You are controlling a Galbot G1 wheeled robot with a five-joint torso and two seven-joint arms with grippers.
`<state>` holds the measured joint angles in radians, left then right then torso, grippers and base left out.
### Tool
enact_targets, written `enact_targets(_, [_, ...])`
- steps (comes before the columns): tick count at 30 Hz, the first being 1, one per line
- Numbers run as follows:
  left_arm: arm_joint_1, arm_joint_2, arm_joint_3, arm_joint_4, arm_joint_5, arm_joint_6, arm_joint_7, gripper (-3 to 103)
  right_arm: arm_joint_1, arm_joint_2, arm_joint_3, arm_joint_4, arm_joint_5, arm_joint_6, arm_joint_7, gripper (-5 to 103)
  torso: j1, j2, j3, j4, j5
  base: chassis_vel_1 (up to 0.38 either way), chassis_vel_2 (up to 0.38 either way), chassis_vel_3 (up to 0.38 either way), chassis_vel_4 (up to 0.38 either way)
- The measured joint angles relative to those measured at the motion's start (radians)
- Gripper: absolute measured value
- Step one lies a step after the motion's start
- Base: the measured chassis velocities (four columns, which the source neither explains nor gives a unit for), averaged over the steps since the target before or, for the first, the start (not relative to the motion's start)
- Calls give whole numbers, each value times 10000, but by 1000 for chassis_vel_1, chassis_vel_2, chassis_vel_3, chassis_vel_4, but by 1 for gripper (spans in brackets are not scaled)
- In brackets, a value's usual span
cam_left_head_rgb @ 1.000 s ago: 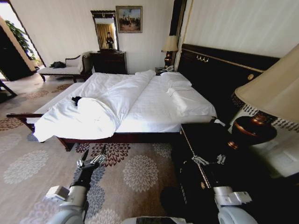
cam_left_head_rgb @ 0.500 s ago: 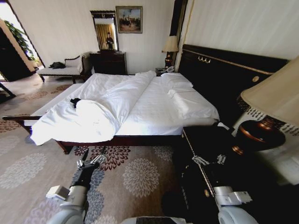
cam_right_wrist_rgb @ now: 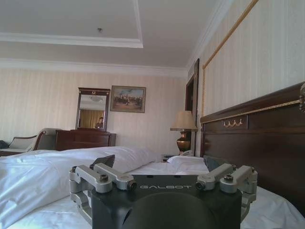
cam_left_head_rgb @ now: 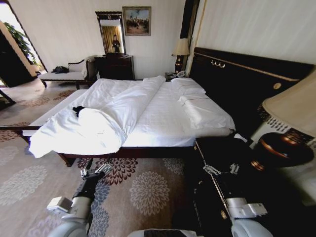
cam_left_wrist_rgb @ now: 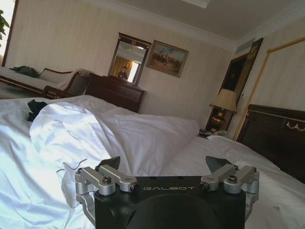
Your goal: Fold the clothes on the bed.
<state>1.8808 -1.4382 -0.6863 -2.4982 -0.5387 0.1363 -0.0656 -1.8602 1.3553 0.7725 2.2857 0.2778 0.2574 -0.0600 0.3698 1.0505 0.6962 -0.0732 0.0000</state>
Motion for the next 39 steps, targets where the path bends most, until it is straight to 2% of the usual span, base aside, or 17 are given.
enact_targets(39, [-50,-20,65,140,101,-110,0,100,52,36,-16,-143,-132,33,-52,100,3,-1,1,0,1,-135,137,137,-135])
